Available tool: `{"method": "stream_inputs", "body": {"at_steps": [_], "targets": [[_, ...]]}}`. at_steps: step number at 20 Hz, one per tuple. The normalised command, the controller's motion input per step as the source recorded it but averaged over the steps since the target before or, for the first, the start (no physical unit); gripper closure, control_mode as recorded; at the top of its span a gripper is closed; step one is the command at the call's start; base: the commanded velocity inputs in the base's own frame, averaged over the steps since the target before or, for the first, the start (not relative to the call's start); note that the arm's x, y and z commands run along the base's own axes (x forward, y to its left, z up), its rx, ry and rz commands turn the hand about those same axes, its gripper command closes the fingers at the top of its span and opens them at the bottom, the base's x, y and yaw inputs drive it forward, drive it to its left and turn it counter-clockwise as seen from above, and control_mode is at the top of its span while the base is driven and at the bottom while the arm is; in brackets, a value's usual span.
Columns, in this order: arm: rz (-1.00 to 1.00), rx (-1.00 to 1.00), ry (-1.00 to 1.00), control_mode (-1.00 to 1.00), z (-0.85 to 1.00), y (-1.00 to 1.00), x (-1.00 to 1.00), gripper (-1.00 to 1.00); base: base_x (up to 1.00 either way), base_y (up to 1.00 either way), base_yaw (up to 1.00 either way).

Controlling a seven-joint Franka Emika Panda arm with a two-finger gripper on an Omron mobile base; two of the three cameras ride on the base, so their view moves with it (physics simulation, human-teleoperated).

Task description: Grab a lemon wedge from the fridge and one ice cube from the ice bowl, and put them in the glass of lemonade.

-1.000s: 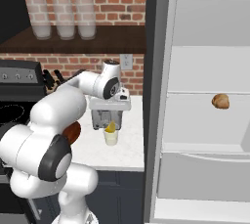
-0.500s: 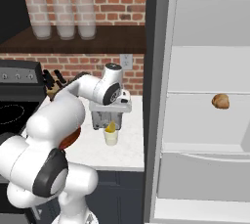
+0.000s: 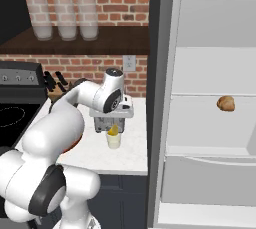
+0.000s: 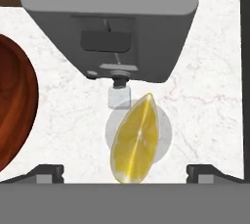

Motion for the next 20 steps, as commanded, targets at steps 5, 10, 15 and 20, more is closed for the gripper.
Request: {"method": "stream_inputs", "body": {"at_steps": [5, 10, 15, 20], "targets": [[0.00, 0.03, -0.05, -1.00, 0.00, 0.00, -0.02, -1.00, 0.00, 0.00, 0.00], [0.00, 0.03, -0.04, -1.00, 0.00, 0.00, 0.00, -1.00, 0.00, 0.00, 0.00], [0.00, 0.03, -0.06, -1.00, 0.00, 0.00, -0.04, -1.00, 0.00, 0.00, 0.00], [0.00, 0.05, -0.06, -1.00, 0.08, 0.00, -0.11, -1.00, 0.00, 0.00, 0.00]]}}
